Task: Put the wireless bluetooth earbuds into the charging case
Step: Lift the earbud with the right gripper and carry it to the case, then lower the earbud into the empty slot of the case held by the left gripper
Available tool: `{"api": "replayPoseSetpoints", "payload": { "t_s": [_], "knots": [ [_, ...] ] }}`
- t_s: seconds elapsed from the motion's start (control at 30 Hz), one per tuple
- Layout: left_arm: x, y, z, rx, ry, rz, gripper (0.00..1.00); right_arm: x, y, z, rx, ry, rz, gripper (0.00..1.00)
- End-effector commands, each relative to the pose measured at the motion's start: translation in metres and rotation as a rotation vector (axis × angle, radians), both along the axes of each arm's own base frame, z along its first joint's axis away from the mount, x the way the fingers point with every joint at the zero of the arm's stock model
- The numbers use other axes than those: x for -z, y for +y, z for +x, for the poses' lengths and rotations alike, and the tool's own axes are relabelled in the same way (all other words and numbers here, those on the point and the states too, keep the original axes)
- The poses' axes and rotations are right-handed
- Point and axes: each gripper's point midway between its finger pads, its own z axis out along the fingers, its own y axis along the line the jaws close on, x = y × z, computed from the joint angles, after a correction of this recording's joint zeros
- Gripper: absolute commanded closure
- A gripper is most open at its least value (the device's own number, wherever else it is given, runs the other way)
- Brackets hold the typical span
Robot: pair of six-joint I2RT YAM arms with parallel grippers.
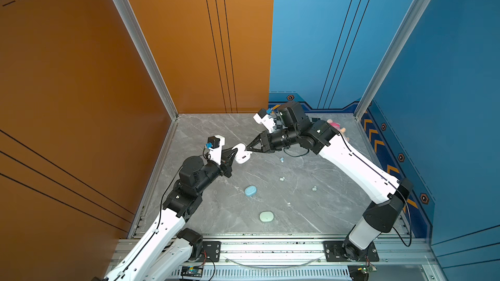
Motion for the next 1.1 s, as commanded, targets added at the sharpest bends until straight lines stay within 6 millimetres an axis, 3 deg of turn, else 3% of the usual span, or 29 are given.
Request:
{"api": "replayPoseSetpoints", "payload": {
  "t_s": [0.0, 0.33, 1.07],
  "knots": [
    [-0.024, -0.004, -0.003, 0.033, -0.062, -0.027, 1.00, -0.012, 0.015, 0.004, -0.011, -0.021, 0.051, 0.85],
    [-0.029, -0.004, -0.004, 0.035, -0.072, -0.030, 1.00, 0.001, 0.033, -0.001, -0.041, -0.018, 0.037, 0.85],
    [-0.035, -0.002, -0.007, 0.032, -0.089, -0.035, 1.00, 0.031, 0.037, 0.004, -0.022, -0.032, -0.035, 0.85]
  ]
}}
